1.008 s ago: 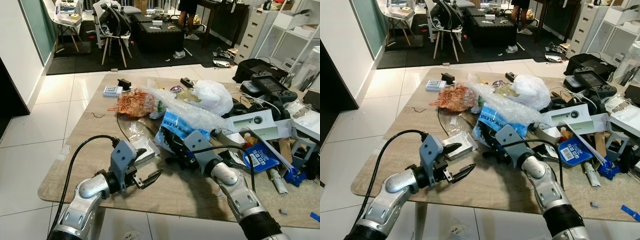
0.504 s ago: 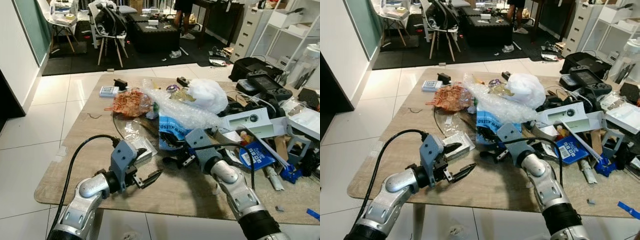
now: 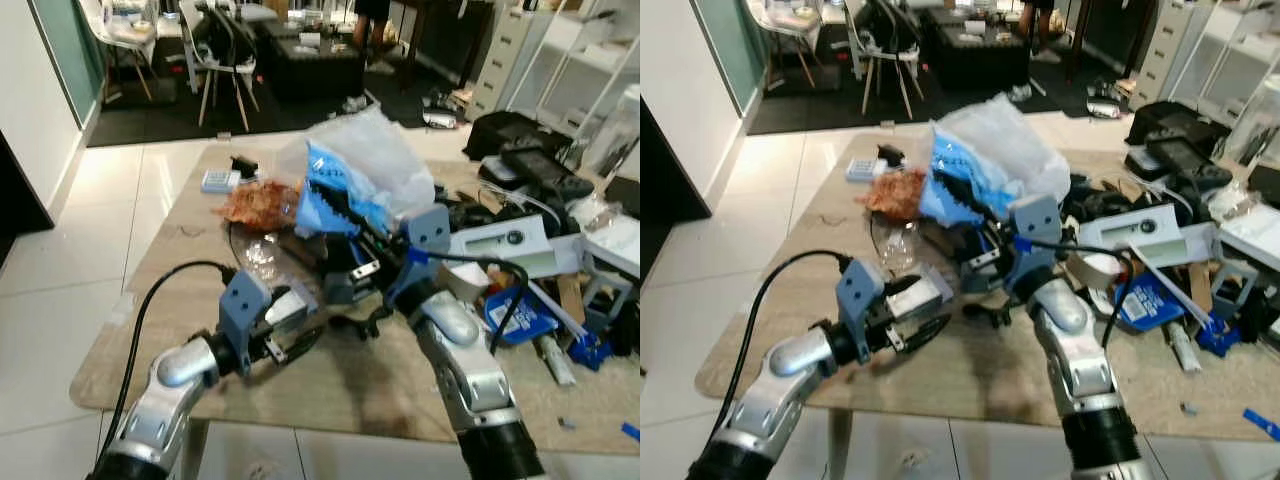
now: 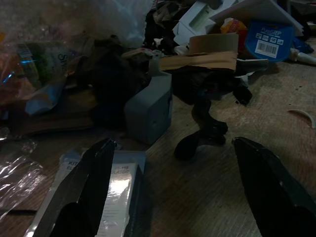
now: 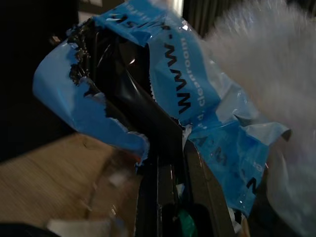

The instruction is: Picking trash to rubbish bin

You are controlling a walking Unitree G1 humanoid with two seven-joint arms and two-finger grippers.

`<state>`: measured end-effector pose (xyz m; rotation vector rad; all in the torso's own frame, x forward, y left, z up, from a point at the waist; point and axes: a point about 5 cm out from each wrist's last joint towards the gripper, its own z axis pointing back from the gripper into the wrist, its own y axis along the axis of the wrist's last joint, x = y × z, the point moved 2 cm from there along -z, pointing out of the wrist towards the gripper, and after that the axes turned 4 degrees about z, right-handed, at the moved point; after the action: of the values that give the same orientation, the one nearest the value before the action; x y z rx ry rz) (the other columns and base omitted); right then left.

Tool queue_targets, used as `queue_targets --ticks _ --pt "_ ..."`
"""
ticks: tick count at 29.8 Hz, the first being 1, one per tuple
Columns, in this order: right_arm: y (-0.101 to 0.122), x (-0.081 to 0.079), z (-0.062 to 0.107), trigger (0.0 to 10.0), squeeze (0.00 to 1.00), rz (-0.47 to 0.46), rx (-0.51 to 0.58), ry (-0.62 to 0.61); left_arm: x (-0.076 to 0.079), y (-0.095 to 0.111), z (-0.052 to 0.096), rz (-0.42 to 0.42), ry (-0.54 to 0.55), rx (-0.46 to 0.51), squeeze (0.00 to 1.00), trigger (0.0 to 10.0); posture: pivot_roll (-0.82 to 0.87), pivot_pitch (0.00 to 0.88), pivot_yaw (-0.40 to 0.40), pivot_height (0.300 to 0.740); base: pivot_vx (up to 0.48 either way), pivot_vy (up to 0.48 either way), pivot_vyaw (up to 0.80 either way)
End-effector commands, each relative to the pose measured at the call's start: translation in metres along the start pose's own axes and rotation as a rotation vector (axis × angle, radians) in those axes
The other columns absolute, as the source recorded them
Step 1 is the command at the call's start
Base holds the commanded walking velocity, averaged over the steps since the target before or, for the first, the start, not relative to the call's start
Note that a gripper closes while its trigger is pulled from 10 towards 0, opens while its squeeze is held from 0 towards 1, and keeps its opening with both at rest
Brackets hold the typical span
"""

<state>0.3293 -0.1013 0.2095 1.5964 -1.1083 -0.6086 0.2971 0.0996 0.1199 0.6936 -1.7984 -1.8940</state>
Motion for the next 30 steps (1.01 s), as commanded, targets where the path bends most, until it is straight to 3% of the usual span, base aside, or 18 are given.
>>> queue_targets --ticks 1,2,4,5,9,13,19,21,23,24,25,27,30 --pt "0.005 0.000 0.000 0.0 0.00 -0.022 0.013 0.000 0.000 0.001 0.000 0.001 -0.001 0.005 0.00 10.0 -0.11 0.061 -0.015 0.740 0.000 0.000 0.00" --pt "0.018 -0.007 -0.004 0.0 0.00 -0.052 0.063 0.027 0.000 0.001 0.001 0.000 0.001 0.005 0.00 10.0 -0.11 0.063 -0.015 0.740 0.000 0.000 0.00" --pt "0.022 -0.010 -0.006 0.0 0.00 -0.062 0.080 0.036 0.000 0.001 0.001 0.000 0.001 0.005 0.00 10.0 -0.11 0.063 -0.015 0.740 0.000 0.000 0.00" --pt "0.037 -0.015 -0.010 0.0 0.00 -0.083 0.133 0.060 0.000 0.001 0.001 -0.001 0.003 0.005 0.00 10.0 -0.11 0.065 -0.015 0.740 0.000 0.000 0.00" --pt "0.057 -0.020 -0.014 0.0 0.00 -0.101 0.200 0.085 -0.001 0.001 0.001 -0.003 0.008 0.006 0.00 10.0 -0.11 0.065 -0.015 0.740 0.000 0.000 0.00" --pt "0.089 -0.012 -0.018 0.0 0.00 -0.102 0.316 0.059 -0.003 0.002 0.001 -0.013 0.024 0.011 0.00 10.0 -0.11 0.065 -0.016 0.740 0.000 0.000 0.00" --pt "0.111 -0.001 -0.020 0.0 0.00 -0.081 0.382 0.022 -0.005 0.003 0.000 -0.020 0.038 0.017 0.00 10.0 -0.12 0.056 -0.017 0.740 0.000 0.000 0.00" --pt "0.109 0.003 -0.021 0.0 0.00 -0.066 0.361 0.011 -0.005 0.002 0.000 -0.021 0.040 0.018 0.00 10.0 -0.12 0.054 -0.017 0.740 0.000 0.000 0.00" --pt "0.089 0.015 -0.023 0.0 0.00 -0.009 0.239 -0.022 -0.005 0.002 -0.001 -0.022 0.040 0.016 0.00 10.0 -0.12 0.052 -0.018 0.740 0.000 0.000 0.00" --pt "0.089 0.015 -0.023 0.0 0.00 -0.009 0.239 -0.022 -0.005 0.002 -0.001 -0.022 0.040 0.016 0.00 10.0 -0.12 0.052 -0.018 0.740 0.000 0.000 0.00" --pt "0.070 0.025 -0.023 0.0 0.00 0.038 0.125 -0.040 -0.004 0.001 -0.002 -0.028 0.039 0.010 0.00 10.0 -0.12 0.048 -0.017 0.740 0.000 0.000 0.00" --pt "0.070 0.025 -0.023 0.0 0.00 0.038 0.125 -0.040 -0.004 0.001 -0.002 -0.028 0.039 0.010 0.00 10.0 -0.12 0.048 -0.017 0.740 0.000 0.000 0.00" --pt "0.036 0.047 -0.021 0.0 0.00 0.085 -0.026 -0.045 -0.007 0.002 -0.002 -0.047 0.064 0.013 0.00 10.0 -0.12 0.044 -0.018 0.740 0.000 0.000 0.00"
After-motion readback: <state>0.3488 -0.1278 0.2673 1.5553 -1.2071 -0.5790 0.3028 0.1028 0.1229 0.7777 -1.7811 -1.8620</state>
